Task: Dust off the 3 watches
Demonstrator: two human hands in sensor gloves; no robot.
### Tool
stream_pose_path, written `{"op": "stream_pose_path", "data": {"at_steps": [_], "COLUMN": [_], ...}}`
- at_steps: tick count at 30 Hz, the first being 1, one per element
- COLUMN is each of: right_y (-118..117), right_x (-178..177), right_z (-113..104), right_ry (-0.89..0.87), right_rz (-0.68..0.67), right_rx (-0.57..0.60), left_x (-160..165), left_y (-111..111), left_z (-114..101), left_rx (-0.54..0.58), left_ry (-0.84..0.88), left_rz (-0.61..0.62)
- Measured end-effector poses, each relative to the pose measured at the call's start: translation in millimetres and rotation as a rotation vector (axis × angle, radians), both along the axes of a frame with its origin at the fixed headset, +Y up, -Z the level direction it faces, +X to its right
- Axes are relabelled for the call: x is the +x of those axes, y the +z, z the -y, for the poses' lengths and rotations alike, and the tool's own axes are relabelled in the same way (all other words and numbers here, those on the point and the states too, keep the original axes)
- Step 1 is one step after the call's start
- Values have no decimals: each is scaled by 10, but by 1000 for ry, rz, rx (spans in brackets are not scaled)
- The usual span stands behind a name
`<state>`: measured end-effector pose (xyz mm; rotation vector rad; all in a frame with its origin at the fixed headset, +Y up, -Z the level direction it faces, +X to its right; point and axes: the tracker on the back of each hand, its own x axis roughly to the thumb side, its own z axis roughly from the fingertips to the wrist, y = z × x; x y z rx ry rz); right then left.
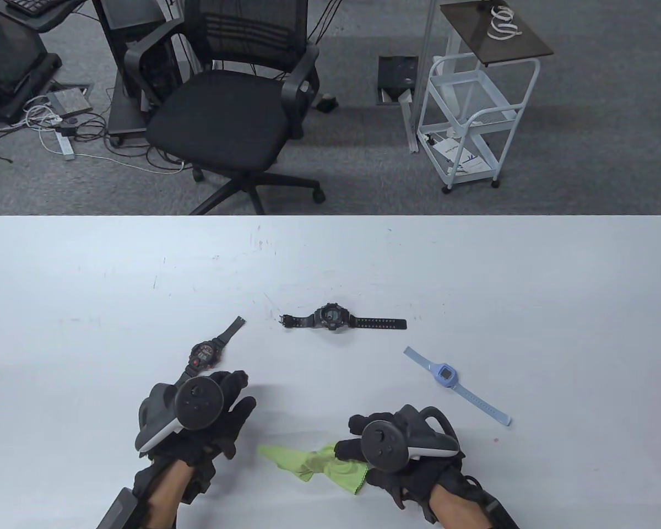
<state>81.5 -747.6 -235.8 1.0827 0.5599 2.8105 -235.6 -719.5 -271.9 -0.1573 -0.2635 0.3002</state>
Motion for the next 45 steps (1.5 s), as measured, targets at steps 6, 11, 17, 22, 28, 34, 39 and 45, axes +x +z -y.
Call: {"op": "stream_pose_path", "data": {"at_steps": [6, 11, 17, 22, 28, 34, 39, 45], "right_y": [3, 25, -37, -186, -325, -353, -334, -327], "right_x": [-33, -85, -42, 272, 670, 745, 700, 678], "right_z": [92, 130, 108, -49, 9, 89, 51, 30], "right_ry": [-47, -84, -191, -696, -1366, -1459, -1462, -1497], "right_rz": [-37, -61, -5, 174, 408, 461, 431, 423], "right_rx": [106, 187, 67, -192, -552, -612, -629, -652], "left_x": [9, 20, 22, 5, 6, -17, -75, -396], "left_y": [-1, -3, 0, 0, -1, 0, -1, -18], "left_z": [9, 18, 21, 9, 11, 5, -36, -250], "left_rx": [-8, -11, -21, -16, -22, -21, 0, 108], "left_ry": [-6, -12, -14, 3, 0, 4, 12, 86], "left_rz": [5, 10, 6, -4, -7, -22, -53, -186]}}
